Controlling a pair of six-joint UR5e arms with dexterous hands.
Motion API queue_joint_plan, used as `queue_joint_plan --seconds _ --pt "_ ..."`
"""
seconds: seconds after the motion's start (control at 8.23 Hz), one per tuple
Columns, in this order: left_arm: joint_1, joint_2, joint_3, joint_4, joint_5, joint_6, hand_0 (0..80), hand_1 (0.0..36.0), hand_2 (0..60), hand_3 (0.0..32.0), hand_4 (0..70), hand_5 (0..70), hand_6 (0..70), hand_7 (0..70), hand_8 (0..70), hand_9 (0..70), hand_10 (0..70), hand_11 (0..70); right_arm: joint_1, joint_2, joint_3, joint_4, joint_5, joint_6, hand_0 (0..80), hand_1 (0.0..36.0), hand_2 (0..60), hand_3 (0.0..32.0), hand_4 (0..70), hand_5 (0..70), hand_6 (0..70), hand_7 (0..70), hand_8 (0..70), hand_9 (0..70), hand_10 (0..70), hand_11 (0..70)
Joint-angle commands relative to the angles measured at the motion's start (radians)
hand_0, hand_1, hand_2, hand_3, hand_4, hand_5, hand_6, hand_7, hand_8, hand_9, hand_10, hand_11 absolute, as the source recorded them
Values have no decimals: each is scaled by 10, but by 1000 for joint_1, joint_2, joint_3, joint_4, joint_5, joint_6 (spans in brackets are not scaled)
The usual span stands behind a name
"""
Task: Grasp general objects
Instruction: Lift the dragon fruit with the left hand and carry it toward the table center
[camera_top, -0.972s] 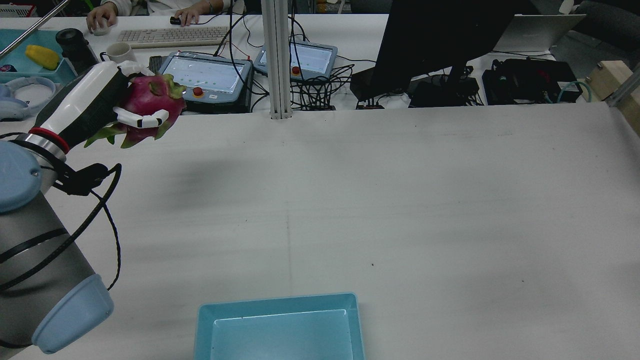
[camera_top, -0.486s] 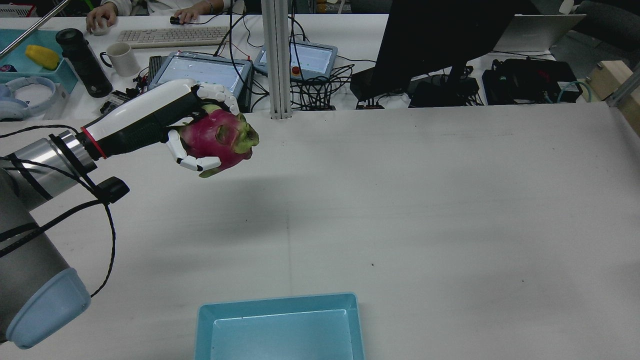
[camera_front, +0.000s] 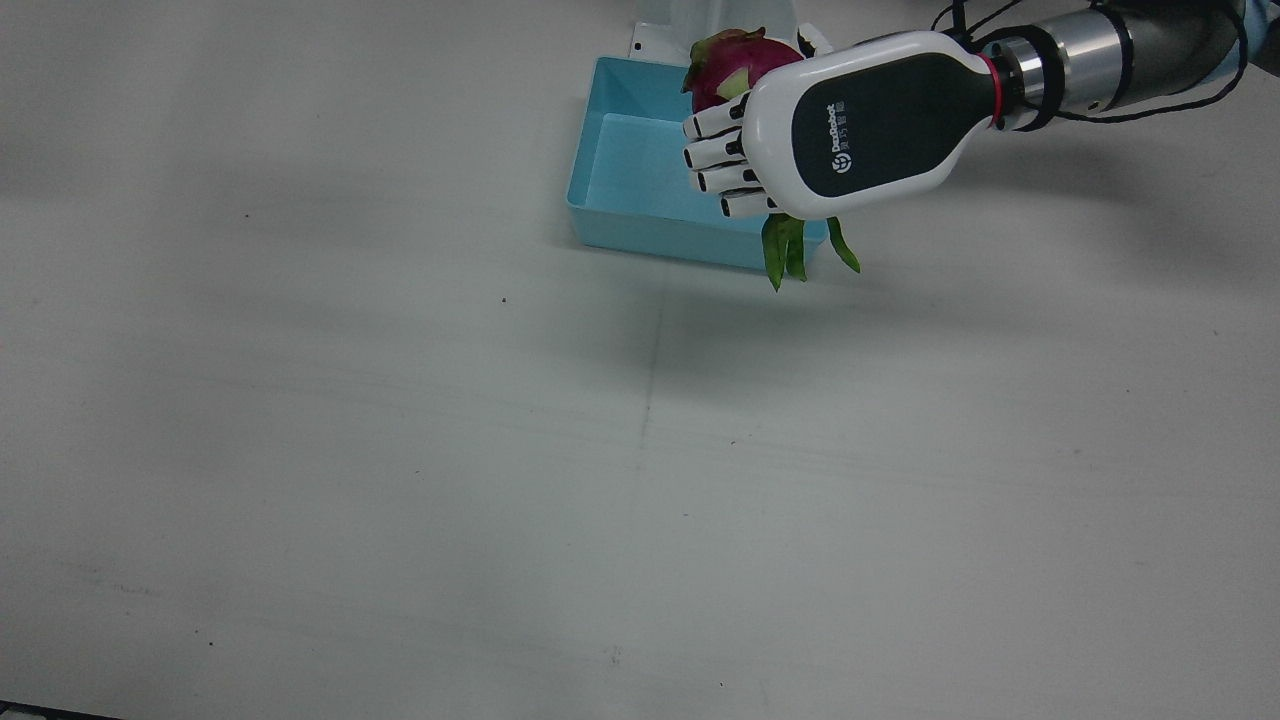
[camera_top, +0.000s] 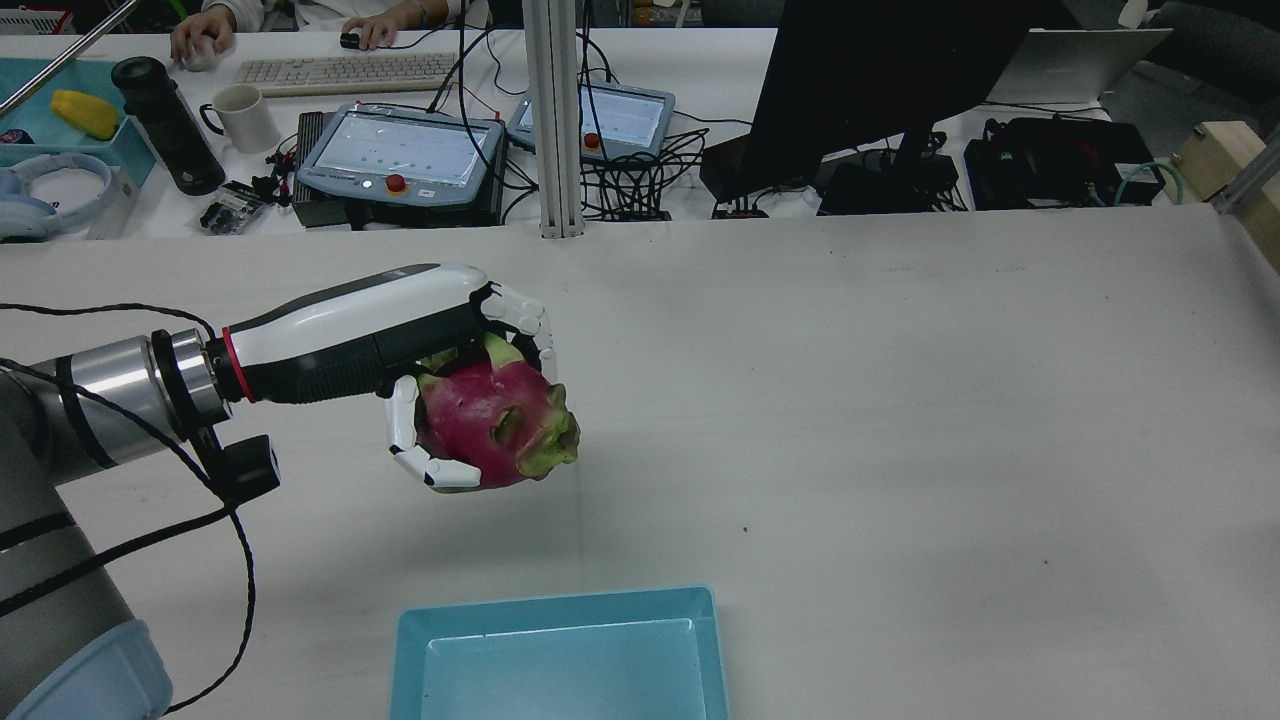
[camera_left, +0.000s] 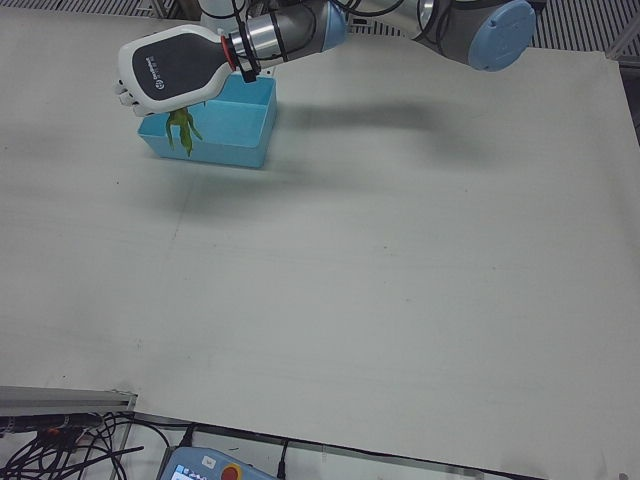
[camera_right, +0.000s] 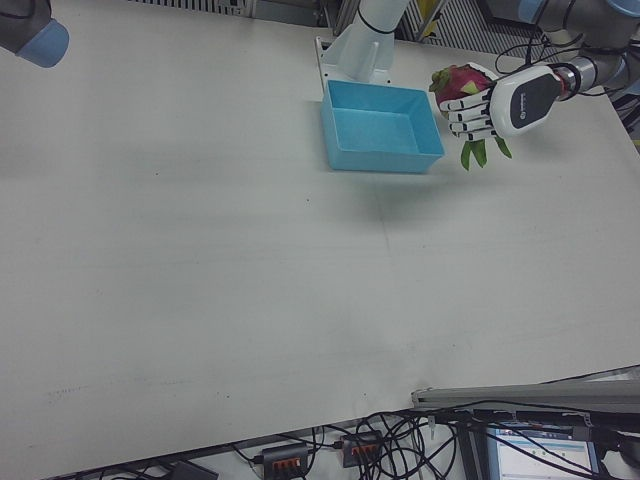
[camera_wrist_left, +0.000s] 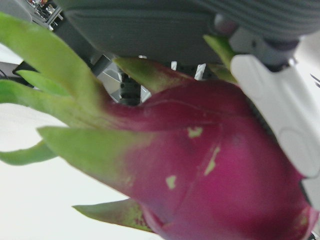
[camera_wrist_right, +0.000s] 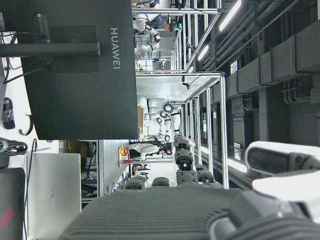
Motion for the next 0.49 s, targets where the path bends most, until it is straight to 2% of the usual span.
queue_joint_plan --seconds 0.0,0.12,0.24,0.36 --pt "177 -19 -25 77 -19 104 563 280 550 0 297 700 300 482 233 350 332 492 0 0 0 0 0 0 0 0 0 0 0 0 0 0 0 0 0 0" --pt "214 -20 -25 85 -49 116 565 285 502 0 242 700 223 451 165 267 255 393 0 0 0 0 0 0 0 0 0 0 0 0 0 0 0 0 0 0" --pt "251 -17 -22 86 -54 124 568 290 473 0 195 700 165 395 104 183 214 337 0 0 0 0 0 0 0 0 0 0 0 0 0 0 0 0 0 0" --pt "265 -17 -21 97 -65 170 569 274 366 0 147 691 121 351 54 115 189 301 0 0 0 0 0 0 0 0 0 0 0 0 0 0 0 0 0 0"
